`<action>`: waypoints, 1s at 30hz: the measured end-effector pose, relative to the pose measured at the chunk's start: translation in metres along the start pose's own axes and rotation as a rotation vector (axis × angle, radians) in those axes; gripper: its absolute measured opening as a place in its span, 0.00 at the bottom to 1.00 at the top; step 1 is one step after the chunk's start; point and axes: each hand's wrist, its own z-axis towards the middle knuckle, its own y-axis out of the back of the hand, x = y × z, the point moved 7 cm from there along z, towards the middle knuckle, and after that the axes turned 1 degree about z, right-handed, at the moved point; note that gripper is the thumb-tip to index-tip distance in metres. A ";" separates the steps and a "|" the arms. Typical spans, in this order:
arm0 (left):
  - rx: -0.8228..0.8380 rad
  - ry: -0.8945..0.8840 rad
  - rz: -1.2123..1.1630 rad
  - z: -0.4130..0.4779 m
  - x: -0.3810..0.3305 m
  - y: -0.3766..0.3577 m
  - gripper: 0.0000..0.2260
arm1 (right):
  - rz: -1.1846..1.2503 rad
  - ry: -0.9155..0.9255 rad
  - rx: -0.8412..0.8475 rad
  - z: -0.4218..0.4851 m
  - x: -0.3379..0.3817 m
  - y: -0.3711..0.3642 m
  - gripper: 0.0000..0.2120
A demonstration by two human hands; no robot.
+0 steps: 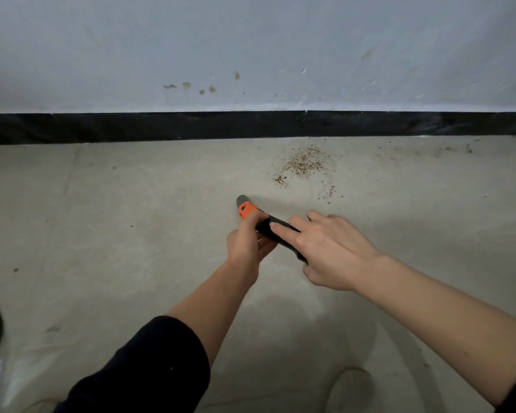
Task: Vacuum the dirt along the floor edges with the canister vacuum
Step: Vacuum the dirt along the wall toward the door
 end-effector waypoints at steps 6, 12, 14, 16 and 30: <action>-0.154 -0.067 -0.040 -0.007 -0.006 0.031 0.06 | 0.056 0.087 -0.006 0.016 0.021 0.000 0.34; -0.279 -0.116 -0.099 -0.016 -0.019 0.062 0.07 | 0.080 0.169 -0.010 0.033 0.045 0.007 0.34; -0.315 -0.136 -0.114 -0.018 -0.025 0.070 0.07 | 0.084 0.195 -0.023 0.039 0.052 0.009 0.34; -0.353 -0.157 -0.138 -0.019 -0.030 0.079 0.07 | 0.077 0.220 -0.029 0.046 0.060 0.011 0.33; -0.551 -0.200 -0.227 -0.023 -0.043 0.134 0.08 | 0.105 0.363 -0.038 0.081 0.106 0.009 0.33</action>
